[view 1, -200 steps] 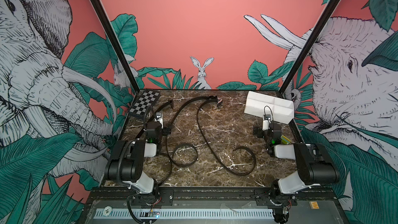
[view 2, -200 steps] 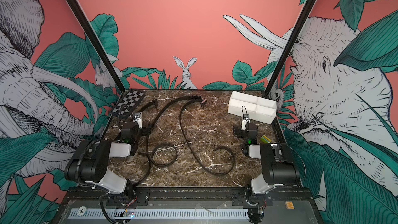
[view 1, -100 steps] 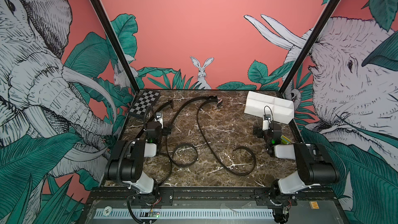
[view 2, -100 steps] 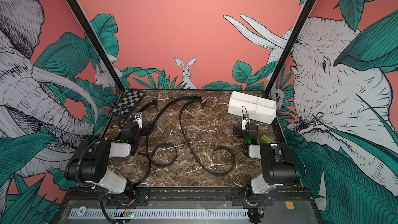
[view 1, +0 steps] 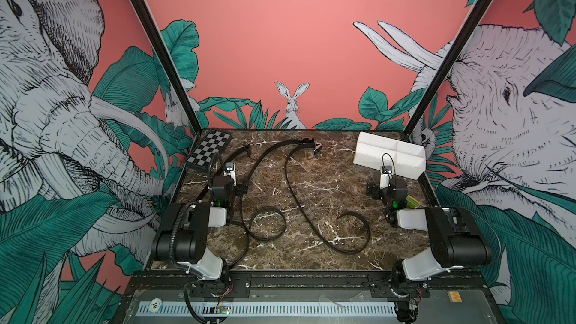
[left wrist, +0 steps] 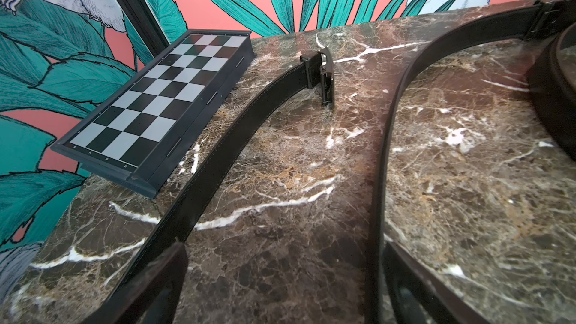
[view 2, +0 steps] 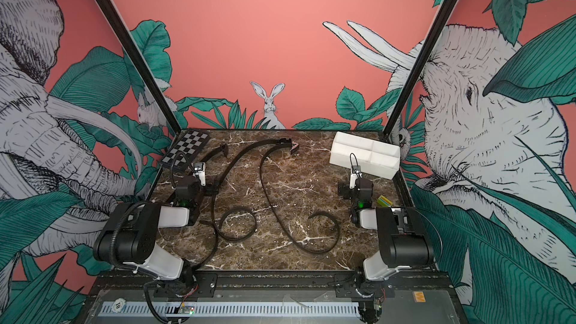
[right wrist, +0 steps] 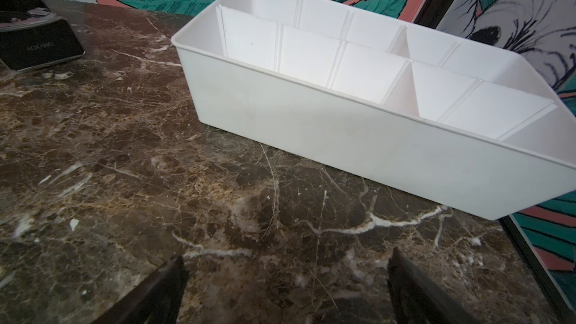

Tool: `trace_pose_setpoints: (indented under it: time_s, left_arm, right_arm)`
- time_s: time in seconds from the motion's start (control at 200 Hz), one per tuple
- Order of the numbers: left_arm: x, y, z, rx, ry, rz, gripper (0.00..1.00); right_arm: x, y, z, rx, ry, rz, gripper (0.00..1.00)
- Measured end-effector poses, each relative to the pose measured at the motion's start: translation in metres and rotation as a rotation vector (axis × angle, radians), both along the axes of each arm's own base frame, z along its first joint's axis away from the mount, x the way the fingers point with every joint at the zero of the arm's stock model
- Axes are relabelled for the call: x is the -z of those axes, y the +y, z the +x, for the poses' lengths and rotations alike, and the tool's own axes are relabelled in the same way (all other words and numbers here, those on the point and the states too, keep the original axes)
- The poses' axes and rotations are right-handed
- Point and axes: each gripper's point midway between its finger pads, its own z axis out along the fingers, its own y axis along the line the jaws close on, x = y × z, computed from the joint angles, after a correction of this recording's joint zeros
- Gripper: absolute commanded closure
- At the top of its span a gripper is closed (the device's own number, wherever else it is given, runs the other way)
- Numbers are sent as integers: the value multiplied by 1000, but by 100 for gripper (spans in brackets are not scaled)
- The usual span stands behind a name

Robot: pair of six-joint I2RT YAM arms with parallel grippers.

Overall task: Place the belts into the storage roll
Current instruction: Roll the belt at the center of the board.

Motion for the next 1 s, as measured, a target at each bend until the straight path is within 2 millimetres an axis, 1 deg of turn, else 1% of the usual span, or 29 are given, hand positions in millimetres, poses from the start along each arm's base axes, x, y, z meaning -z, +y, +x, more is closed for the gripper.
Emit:
trace_pose_setpoints:
  time_s: [0.285, 0.34, 0.39, 0.415, 0.425, 0.44, 0.445, 0.52, 0.525, 0.555, 0.585, 0.62, 0.63, 0.645, 0.655, 0.675, 0.695, 0.705, 0.71, 0.715, 0.735, 0.745, 0.755, 0.79, 0.83, 0.895, 0.915, 0.95, 1.0]
  left_arm:
    - [-1, 0, 0, -1, -2, 1, 1]
    - [0, 0, -1, 0, 16, 3, 1]
    - [-5, -2, -1, 5, 34, 5, 1]
    - [-10, -3, 0, 6, 40, 7, 1]
    - [-13, -3, 1, 7, 44, 8, 1]
    - [-17, -4, 2, 8, 47, 9, 1]
    - [-19, -5, 2, 8, 47, 10, 1]
    - [-58, -18, 14, 28, 18, 7, 1]
    - [-58, -18, 14, 28, 18, 7, 1]
    - [-78, -29, 19, 49, 2, 1, 1]
    - [-90, -40, 20, 70, -5, -1, 1]
    - [-107, -61, 22, 111, -11, -11, 1]
    - [-110, -63, 22, 114, -12, -15, 1]
    - [-116, -76, 22, 143, -8, -17, 1]
    - [-117, -78, 22, 147, -8, -18, 1]
    - [-125, -95, 20, 180, 0, -28, 1]
    - [-128, -104, 19, 199, 6, -38, 1]
    - [-129, -113, 17, 216, 18, -45, 1]
    - [-129, -113, 17, 216, 18, -45, 1]
    - [-132, -120, 16, 230, 17, -50, 1]
    - [-132, -130, 14, 250, 32, -63, 1]
    - [-134, -140, 12, 272, 40, -72, 1]
    - [-134, -142, 11, 276, 42, -73, 1]
    - [-130, -163, 5, 322, 76, -93, 1]
    - [-121, -183, -4, 365, 124, -107, 1]
    - [-97, -214, -19, 419, 232, -120, 1]
    - [-92, -218, -21, 424, 256, -124, 1]
    - [-76, -235, -31, 452, 322, -129, 1]
    - [-60, -248, -40, 473, 386, -131, 1]
  right_arm:
    - [0, 0, 0, 0, 14, 0, 2]
    - [-6, 0, 1, 4, 39, -2, 2]
    - [-23, -1, 4, 11, 44, -3, 2]
    - [-31, 0, 5, 15, 45, -5, 2]
    - [-41, 0, 7, 19, 31, -5, 2]
    - [-45, 0, 8, 20, 31, -6, 2]
    - [-50, 0, 8, 21, 23, -5, 2]
    - [-97, 4, 10, 42, -14, 5, 2]
    - [-97, 4, 10, 42, -14, 5, 2]
    - [-109, 6, 9, 44, -15, 17, 2]
    - [-120, 9, 6, 46, -13, 30, 2]
    - [-128, 12, 1, 48, 2, 47, 2]
    - [-129, 13, -2, 49, 15, 57, 2]
    - [-133, 15, -4, 48, 19, 65, 2]
    - [-133, 15, -5, 50, 23, 70, 2]
    - [-133, 17, -11, 50, 43, 83, 2]
    - [-131, 19, -16, 52, 63, 97, 2]
    - [-130, 20, -19, 53, 77, 107, 2]
    - [-128, 20, -21, 54, 85, 110, 2]
    - [-128, 20, -22, 55, 90, 111, 2]
    - [-123, 22, -29, 57, 121, 131, 2]
    - [-119, 23, -33, 57, 139, 139, 2]
    - [-117, 24, -35, 59, 151, 147, 2]
    - [-106, 27, -48, 59, 206, 174, 2]
    - [-92, 32, -61, 64, 266, 214, 2]
    - [-65, 42, -89, 70, 379, 280, 2]
    - [-56, 45, -98, 77, 416, 296, 2]
    - [-44, 50, -112, 82, 472, 321, 2]
    - [-28, 54, -132, 98, 548, 343, 2]
